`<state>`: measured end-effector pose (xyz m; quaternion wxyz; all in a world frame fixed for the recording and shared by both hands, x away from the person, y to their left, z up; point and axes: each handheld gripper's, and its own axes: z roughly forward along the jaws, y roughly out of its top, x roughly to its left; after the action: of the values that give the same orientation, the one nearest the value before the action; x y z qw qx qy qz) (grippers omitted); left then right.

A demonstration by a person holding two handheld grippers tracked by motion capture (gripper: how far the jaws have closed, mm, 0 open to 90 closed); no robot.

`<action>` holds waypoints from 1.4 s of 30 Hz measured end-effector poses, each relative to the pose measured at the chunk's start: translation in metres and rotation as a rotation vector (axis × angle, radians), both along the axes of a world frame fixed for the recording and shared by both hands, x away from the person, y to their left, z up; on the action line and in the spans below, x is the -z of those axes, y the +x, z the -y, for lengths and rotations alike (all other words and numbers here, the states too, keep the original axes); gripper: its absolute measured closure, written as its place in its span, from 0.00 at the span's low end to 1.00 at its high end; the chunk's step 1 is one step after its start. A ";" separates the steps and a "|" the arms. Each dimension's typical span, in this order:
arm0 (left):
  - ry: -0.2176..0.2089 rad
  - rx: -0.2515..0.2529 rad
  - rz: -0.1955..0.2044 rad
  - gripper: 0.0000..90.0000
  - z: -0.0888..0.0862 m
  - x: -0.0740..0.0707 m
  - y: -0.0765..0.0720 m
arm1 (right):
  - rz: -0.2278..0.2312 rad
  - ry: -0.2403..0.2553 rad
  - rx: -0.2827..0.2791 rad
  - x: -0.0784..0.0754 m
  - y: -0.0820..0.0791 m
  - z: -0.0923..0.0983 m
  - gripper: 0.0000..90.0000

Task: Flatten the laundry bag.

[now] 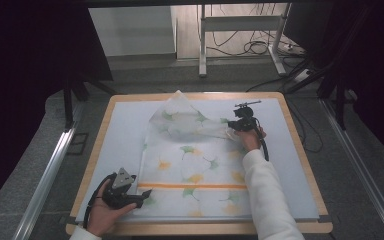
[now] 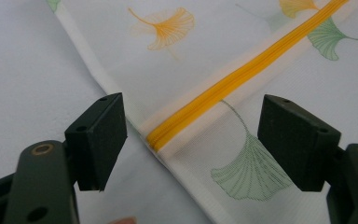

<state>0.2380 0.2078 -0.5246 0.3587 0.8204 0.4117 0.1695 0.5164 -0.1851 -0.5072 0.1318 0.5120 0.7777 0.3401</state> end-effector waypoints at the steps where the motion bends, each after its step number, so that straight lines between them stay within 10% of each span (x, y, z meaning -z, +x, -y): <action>1: 0.000 0.000 0.000 0.26 0.000 0.000 0.000 | 0.000 0.004 0.011 0.001 0.003 0.002 0.94; 10: 0.005 0.004 -0.004 0.26 0.000 0.001 0.001 | 0.110 0.033 0.054 -0.025 -0.002 0.025 0.55; 24: 0.010 0.011 -0.003 0.26 0.005 0.000 0.000 | 0.220 -0.014 -0.103 -0.080 -0.074 0.037 0.54; 36: 0.016 0.007 -0.004 0.26 0.005 0.001 0.000 | 0.204 0.054 -0.239 -0.072 -0.135 0.036 0.59; 42: 0.016 0.007 -0.005 0.26 0.006 0.001 0.000 | 0.116 0.032 -0.344 -0.046 -0.162 0.029 0.75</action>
<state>0.2382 0.2023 -0.5259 0.3517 0.8251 0.4083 0.1697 0.3547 -0.2146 -0.4614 0.1080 0.3529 0.8395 0.3988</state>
